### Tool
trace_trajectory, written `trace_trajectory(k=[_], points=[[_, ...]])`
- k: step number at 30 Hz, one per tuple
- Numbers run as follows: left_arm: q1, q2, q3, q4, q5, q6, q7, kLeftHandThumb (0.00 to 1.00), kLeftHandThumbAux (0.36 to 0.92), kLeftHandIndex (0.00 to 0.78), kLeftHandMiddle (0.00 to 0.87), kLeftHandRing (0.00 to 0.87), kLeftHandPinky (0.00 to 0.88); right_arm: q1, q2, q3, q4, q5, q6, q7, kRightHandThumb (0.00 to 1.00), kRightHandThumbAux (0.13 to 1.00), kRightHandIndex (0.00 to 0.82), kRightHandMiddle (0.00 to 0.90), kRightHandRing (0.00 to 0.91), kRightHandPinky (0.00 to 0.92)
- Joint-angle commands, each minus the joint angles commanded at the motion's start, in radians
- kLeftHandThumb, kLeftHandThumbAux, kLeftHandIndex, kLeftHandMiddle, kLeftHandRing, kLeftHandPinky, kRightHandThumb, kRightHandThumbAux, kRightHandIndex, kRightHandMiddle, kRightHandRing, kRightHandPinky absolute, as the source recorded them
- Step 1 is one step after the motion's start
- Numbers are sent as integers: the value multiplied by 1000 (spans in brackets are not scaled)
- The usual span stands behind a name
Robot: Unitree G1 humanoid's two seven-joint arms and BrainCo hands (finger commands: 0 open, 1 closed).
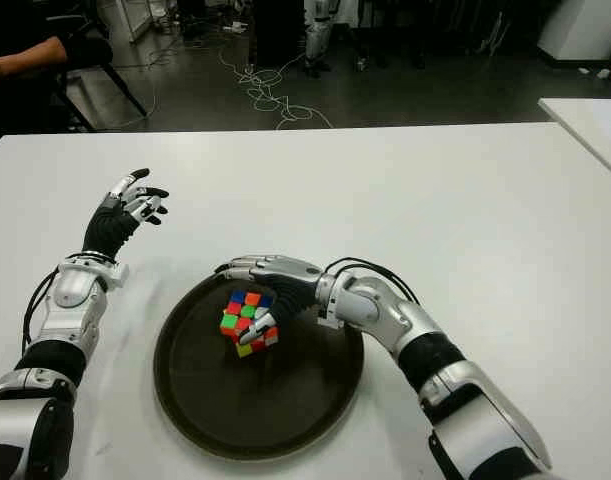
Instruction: Pick up the Rubik's Cube and put it in the plate
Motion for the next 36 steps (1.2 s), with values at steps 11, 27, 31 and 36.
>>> trace_trajectory(k=[11,27,31,36], points=[[-5,-2,4,7,-6,4,-4,109,593,117,352,416,433,-11,-8,-7,-2,-12,-8,-27,0,298,0,0,0,0],[-9,3,-1,17,5,0,9,84,621,116,366,436,454,-46,-46,-91,-14,40,-36,-101,0,291,0,0,0,0],[-11,6,-2,21,9,-4,12,85,616,117,360,432,455,-75,-71,-134,14,71,-32,-109,0,300,0,0,0,0],[-9,6,0,20,5,-18,2,95,592,128,360,422,455,-106,-106,-187,97,92,-64,-159,0,311,0,0,0,0]])
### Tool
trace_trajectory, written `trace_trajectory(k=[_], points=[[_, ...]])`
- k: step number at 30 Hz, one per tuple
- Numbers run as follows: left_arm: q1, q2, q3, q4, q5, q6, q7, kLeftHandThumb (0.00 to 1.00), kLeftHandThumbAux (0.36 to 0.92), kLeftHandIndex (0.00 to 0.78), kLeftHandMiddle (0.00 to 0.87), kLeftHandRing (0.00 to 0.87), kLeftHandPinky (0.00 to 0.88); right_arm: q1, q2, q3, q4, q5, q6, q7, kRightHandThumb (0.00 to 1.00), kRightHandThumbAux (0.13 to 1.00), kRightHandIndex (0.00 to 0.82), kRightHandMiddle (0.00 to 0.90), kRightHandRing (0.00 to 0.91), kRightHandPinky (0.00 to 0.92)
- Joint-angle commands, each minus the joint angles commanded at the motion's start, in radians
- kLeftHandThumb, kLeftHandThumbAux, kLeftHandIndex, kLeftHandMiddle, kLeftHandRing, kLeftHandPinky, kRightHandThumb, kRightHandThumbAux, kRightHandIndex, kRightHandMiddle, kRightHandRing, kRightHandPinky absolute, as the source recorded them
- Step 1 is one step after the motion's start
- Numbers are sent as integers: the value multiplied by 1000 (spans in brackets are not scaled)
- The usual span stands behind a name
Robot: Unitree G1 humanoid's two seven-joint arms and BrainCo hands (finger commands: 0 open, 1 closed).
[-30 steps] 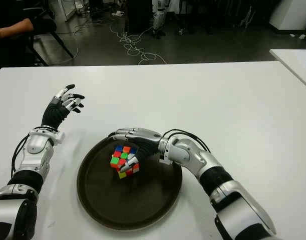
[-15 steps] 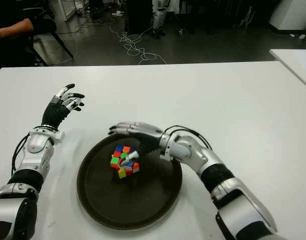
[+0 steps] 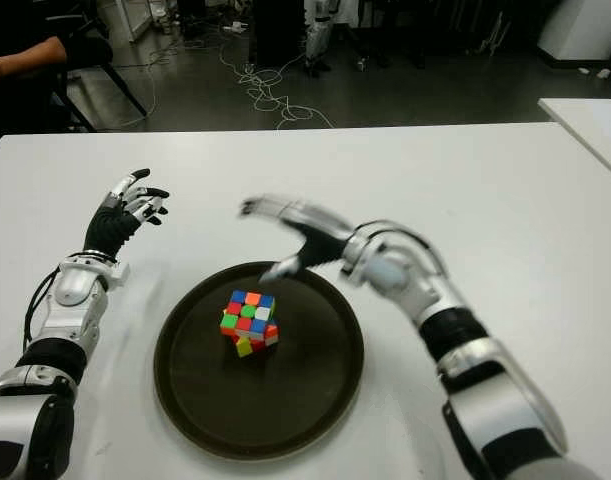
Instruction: Pick up the Rubik's Cube and put it in the plate
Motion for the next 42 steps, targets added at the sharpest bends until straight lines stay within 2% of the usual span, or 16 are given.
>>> trace_trajectory(k=[7,11,18,22,25,27,28,31,34,36,42], points=[[0,1,3,2,-7,0,-11,102,578,128,356,421,450,-52,12,-39,118,33,-18,-39,0,325,0,0,0,0],[1,0,5,-2,-12,1,-18,110,577,128,355,429,456,-60,26,-69,154,77,-13,-36,0,336,0,0,0,0],[2,-2,4,-6,-13,7,-21,115,587,128,352,430,451,-71,28,-78,182,85,-5,-36,0,334,0,0,0,0],[0,-3,4,-6,-12,10,-17,113,591,128,354,429,450,-95,42,-74,246,69,26,-62,0,345,0,0,0,0],[0,-3,4,-6,-10,11,-13,112,589,130,356,428,445,-122,57,-58,324,34,74,-127,0,359,0,0,0,0],[1,-3,4,-6,-10,11,-12,108,587,132,358,430,444,-130,63,-50,351,21,89,-156,0,380,0,4,0,0],[-1,-3,4,-5,-9,12,-11,107,587,132,358,430,444,-127,75,-45,375,9,122,-200,0,383,0,4,0,0],[-1,-4,3,-7,-8,12,-10,107,593,130,365,441,458,-119,117,-56,434,6,219,-290,0,460,39,82,72,74],[1,-6,1,-9,-7,8,-9,98,591,129,361,436,451,-111,143,-96,450,48,259,-311,25,552,111,179,189,223],[2,-6,0,-10,-6,9,-8,93,590,128,357,432,445,-108,157,-131,452,86,279,-310,52,583,147,217,236,280],[4,-9,2,-11,-7,6,-3,84,591,128,362,433,446,-111,180,-199,438,155,307,-317,138,637,205,276,311,361]])
